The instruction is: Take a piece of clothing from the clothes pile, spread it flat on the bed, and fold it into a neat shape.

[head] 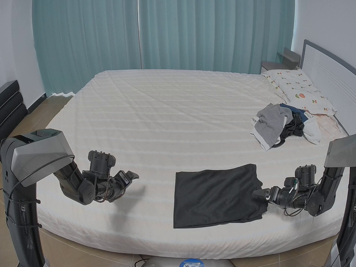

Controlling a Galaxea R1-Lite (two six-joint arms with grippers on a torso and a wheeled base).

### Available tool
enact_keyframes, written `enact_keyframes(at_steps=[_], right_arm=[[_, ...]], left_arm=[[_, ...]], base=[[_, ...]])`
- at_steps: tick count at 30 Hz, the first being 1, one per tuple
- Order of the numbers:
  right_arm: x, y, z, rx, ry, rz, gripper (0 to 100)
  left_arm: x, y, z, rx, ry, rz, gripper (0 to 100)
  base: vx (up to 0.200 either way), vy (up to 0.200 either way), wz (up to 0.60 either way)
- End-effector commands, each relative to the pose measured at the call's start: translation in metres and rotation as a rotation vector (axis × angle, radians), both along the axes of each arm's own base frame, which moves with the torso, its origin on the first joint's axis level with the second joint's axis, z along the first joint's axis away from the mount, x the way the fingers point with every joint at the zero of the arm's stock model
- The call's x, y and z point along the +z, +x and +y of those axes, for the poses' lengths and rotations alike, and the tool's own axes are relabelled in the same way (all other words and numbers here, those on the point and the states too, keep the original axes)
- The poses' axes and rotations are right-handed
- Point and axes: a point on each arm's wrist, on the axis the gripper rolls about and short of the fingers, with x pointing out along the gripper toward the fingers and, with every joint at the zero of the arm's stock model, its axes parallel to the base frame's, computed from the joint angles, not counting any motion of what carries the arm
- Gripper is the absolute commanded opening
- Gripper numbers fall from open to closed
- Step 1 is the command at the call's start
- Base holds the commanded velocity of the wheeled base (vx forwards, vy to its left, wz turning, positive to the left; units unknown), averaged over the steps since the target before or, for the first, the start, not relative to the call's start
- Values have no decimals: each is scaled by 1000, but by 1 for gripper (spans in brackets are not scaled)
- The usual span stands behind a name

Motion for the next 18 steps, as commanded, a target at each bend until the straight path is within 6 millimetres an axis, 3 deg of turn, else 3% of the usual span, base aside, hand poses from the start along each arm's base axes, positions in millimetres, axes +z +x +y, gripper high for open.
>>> enact_keyframes(at_steps=[1, 2, 6, 18], right_arm=[[-5, -6, -3, -2, 0, 29, 100], [-5, -6, -3, -2, -2, 29, 0], [-12, -7, 1, 24, -19, 43, 0], [-8, -26, -11, 54, -95, 41, 0]], left_arm=[[-1, 0, 0, 0, 0, 2, 100], [-1, 0, 0, 0, 0, 2, 100], [-2, 0, 0, 1, 1, 3, 100], [-6, 0, 0, -6, 46, 3, 100]], base=[[0, 0, 0], [0, 0, 0], [0, 0, 0], [0, 0, 0]])
